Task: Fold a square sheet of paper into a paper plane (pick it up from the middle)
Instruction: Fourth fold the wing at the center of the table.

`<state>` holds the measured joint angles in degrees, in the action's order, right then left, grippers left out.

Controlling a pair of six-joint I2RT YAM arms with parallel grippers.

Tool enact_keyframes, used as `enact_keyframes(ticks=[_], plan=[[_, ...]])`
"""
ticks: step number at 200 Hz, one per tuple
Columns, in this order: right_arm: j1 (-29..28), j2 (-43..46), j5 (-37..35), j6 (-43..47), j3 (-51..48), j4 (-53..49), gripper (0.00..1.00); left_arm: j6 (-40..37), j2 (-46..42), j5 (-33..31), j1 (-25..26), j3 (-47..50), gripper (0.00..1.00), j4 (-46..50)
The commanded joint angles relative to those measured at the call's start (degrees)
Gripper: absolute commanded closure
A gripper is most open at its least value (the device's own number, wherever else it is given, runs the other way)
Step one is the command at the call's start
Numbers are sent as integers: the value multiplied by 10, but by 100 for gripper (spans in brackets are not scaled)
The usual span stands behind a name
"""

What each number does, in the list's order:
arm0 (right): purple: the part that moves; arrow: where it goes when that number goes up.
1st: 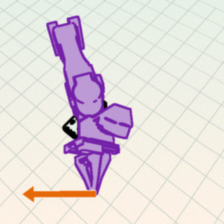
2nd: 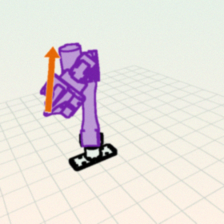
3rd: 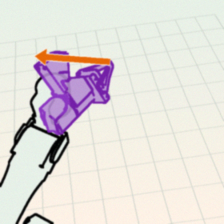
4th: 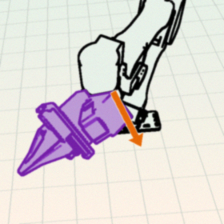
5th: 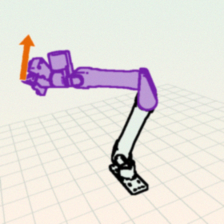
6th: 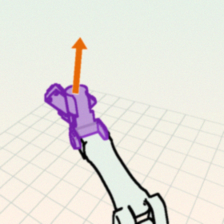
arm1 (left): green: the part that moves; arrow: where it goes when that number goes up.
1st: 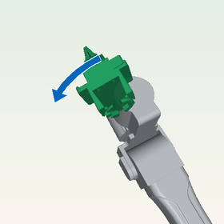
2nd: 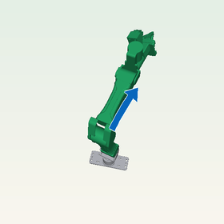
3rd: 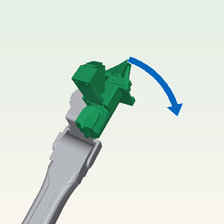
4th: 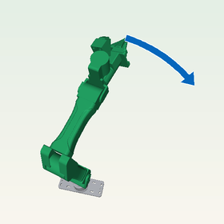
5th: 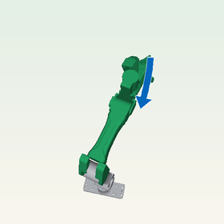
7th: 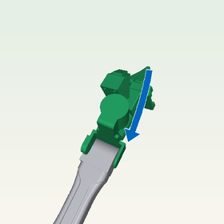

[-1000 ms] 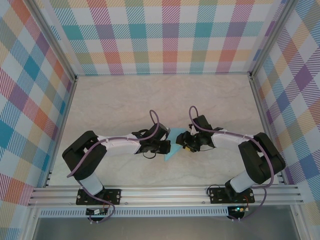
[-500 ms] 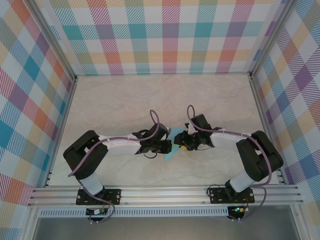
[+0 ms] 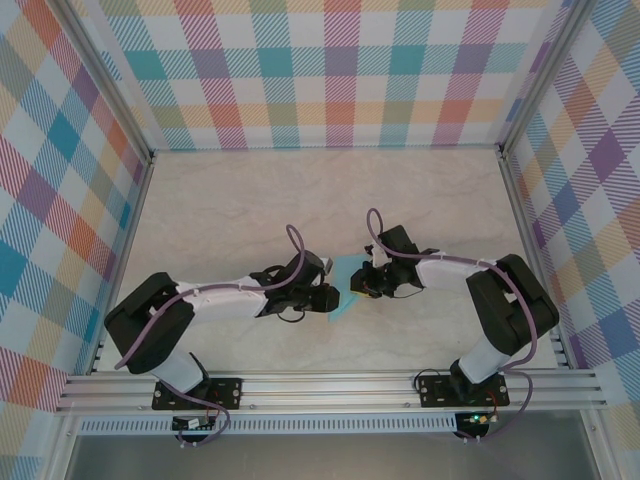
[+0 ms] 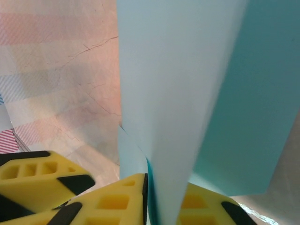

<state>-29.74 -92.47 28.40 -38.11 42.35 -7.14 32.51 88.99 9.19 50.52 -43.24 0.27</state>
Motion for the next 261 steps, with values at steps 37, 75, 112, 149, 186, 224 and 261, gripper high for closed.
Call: enact_keyframes(ticks=[37,75,112,149,186,224,261], plan=[[-15,-6,-18,-48,18,-14,91,-27,-11,-77,49,-13,58,59],[-16,-6,-11,-67,30,-28,91,-42,14,-126,88,-45,53,85],[-18,-3,0,-71,36,-39,90,-51,43,-176,112,-68,52,101],[-18,-2,1,-67,46,-58,90,-56,81,-233,134,-107,52,131],[-17,-2,1,-66,48,-62,89,-51,98,-286,148,-123,54,151],[-18,-6,-2,-62,55,-71,89,-47,97,-307,157,-121,67,170],[-17,-7,-6,-59,59,-78,88,-41,94,-306,161,-118,75,174]])
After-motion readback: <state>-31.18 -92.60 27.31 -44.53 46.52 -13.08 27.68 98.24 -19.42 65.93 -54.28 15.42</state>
